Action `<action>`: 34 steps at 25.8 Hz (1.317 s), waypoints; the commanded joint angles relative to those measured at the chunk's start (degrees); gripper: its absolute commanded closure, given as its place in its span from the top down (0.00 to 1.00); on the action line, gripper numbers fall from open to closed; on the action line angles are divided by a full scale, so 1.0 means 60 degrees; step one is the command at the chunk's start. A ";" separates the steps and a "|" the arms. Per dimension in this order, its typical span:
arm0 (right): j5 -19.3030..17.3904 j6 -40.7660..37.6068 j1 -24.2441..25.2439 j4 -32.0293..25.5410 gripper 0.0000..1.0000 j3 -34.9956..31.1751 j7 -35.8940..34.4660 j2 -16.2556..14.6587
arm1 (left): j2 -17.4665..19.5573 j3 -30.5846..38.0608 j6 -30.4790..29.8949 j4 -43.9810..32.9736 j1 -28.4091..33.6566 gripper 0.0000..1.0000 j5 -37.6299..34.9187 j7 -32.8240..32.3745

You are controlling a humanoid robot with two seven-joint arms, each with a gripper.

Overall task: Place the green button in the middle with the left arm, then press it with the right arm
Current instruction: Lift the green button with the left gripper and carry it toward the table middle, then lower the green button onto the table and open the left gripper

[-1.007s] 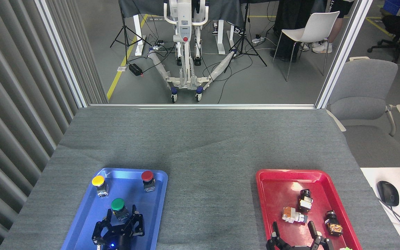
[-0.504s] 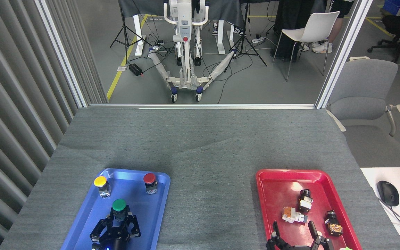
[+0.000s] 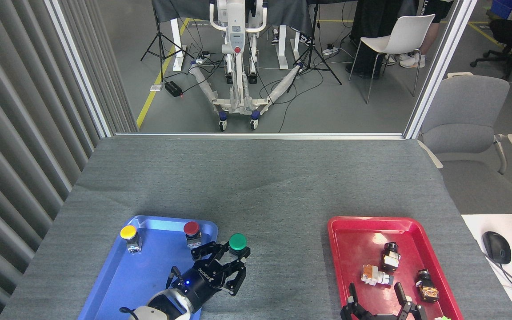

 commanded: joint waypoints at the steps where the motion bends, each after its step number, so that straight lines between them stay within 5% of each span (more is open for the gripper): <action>1: 0.0000 -0.0003 0.0014 -0.0002 1.00 -0.0016 0.0001 -0.0011 | -0.0344 -0.0344 -0.0244 0.1157 -0.0599 0.00 -0.0080 -0.0025; 7: -0.0015 -0.0003 0.0014 0.0013 1.00 -0.0031 0.0001 -0.0026 | -0.0636 -0.1194 -0.0551 0.2738 -0.1376 0.00 -0.0095 0.0004; 20: -0.0015 0.0040 0.0014 0.0072 1.00 -0.0031 0.0001 0.0018 | -0.1501 -0.1428 -0.1225 0.3925 -0.1947 0.09 -0.0110 0.0121; 25: -0.0015 0.0070 0.0014 0.0086 1.00 -0.0016 0.0001 0.0077 | -0.1647 -0.1428 -0.1211 0.4013 -0.1918 0.34 -0.0095 0.0224; 29: 0.0000 0.0070 0.0014 0.0116 1.00 -0.0016 0.0001 0.0077 | -0.1706 -0.1428 -0.1196 0.4174 -0.1903 0.75 -0.0051 0.0356; 34: -0.0015 0.0070 0.0014 0.0130 1.00 -0.0016 0.0001 0.0077 | -0.1706 -0.1428 -0.1006 0.4159 -0.1859 0.89 0.0008 0.0356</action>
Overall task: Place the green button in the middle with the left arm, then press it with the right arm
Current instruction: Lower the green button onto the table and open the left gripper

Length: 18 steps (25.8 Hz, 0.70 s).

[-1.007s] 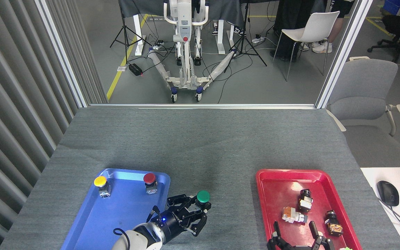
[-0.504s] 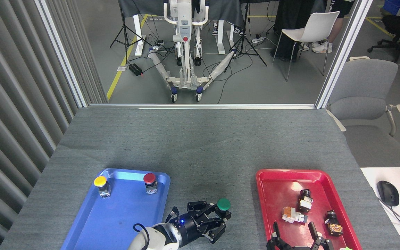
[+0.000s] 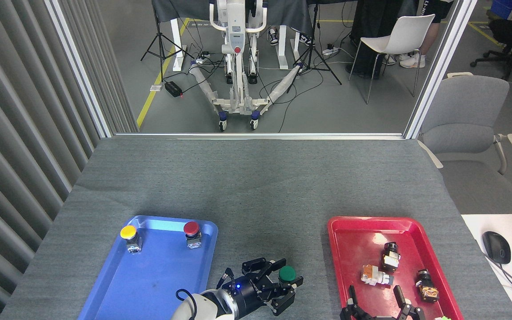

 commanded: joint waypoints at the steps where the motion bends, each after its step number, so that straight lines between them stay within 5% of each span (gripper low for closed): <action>1: 0.0006 0.0002 0.0000 0.0008 1.00 0.0000 0.0001 0.0001 | -0.0009 0.0011 0.0123 -0.0004 0.0024 0.91 0.0045 0.0001; 6: -0.0008 0.0002 -0.0015 0.0051 1.00 0.0000 0.0001 0.0001 | -0.0009 0.0114 0.0152 -0.0444 0.0274 0.98 0.0075 -0.0013; 9: -0.0008 0.0002 -0.0015 0.0081 1.00 0.0015 0.0001 0.0001 | 0.0138 0.0143 0.0459 -0.2391 0.1093 0.98 0.0060 -0.0116; 14: 0.0006 0.0002 -0.0044 0.0095 1.00 0.0059 0.0001 0.0045 | 0.1382 0.0480 0.3374 -0.6566 0.3276 0.98 -0.0013 -0.0189; 18: 0.0021 0.0002 -0.0147 0.0154 0.99 0.0396 0.0030 0.0162 | 0.1646 0.1476 0.6275 -0.8427 0.4888 0.98 -0.0013 -0.0204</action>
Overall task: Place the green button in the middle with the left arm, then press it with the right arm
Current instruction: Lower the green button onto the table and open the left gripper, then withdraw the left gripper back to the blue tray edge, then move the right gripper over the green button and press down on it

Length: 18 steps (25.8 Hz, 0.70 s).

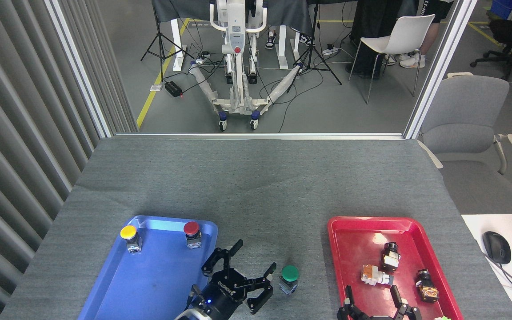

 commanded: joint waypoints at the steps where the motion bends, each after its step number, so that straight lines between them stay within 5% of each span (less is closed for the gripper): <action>1: 0.0007 -0.0003 -0.0222 0.0076 0.98 0.0329 0.0042 0.0096 | 0.0261 0.1035 0.2362 -0.1731 0.1437 0.98 0.0012 0.0000; 4: 0.0197 0.0026 -0.0559 0.0399 0.82 0.0695 0.0394 0.0169 | 0.0437 0.2118 0.2538 -0.2039 0.2243 0.98 0.0070 0.0015; 9: 0.0680 0.0114 -0.1116 0.0897 0.31 0.1296 0.0584 0.0404 | 0.0656 0.3290 0.2230 -0.2595 0.3063 0.99 0.0100 0.0015; 12: 0.1193 0.0481 -0.1570 0.1263 0.10 0.1706 0.0789 0.0623 | 0.0656 0.3335 0.2216 -0.2610 0.3063 0.99 0.0129 0.0015; 18: 0.1340 0.0598 -0.2273 0.2200 0.00 0.2424 0.0994 0.1019 | 0.0656 0.3335 0.2216 -0.2551 0.3063 0.99 0.0173 0.0015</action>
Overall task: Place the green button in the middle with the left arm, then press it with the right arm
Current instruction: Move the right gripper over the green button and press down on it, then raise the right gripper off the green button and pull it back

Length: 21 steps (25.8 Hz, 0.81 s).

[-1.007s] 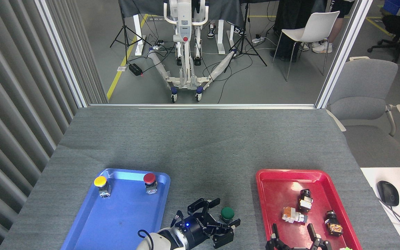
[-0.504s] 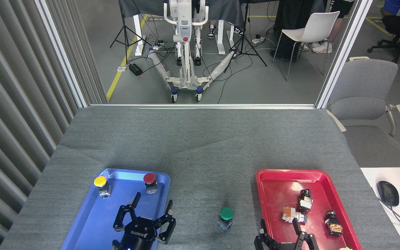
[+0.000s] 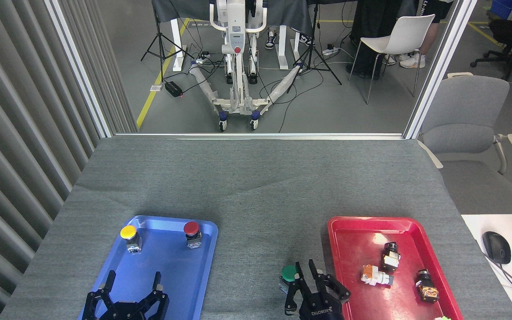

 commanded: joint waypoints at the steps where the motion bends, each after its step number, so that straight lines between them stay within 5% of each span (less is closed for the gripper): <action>1: 0.0105 0.0084 -0.0414 0.0641 0.00 0.0348 0.0063 0.0310 | 0.0002 0.0017 0.0002 0.0024 0.0012 0.99 0.0016 -0.0004; 21: 0.0266 0.0377 -0.0677 0.2179 0.03 0.0319 -0.0069 0.0471 | 0.0016 0.0017 -0.0012 0.0038 -0.0003 0.99 0.0075 -0.0004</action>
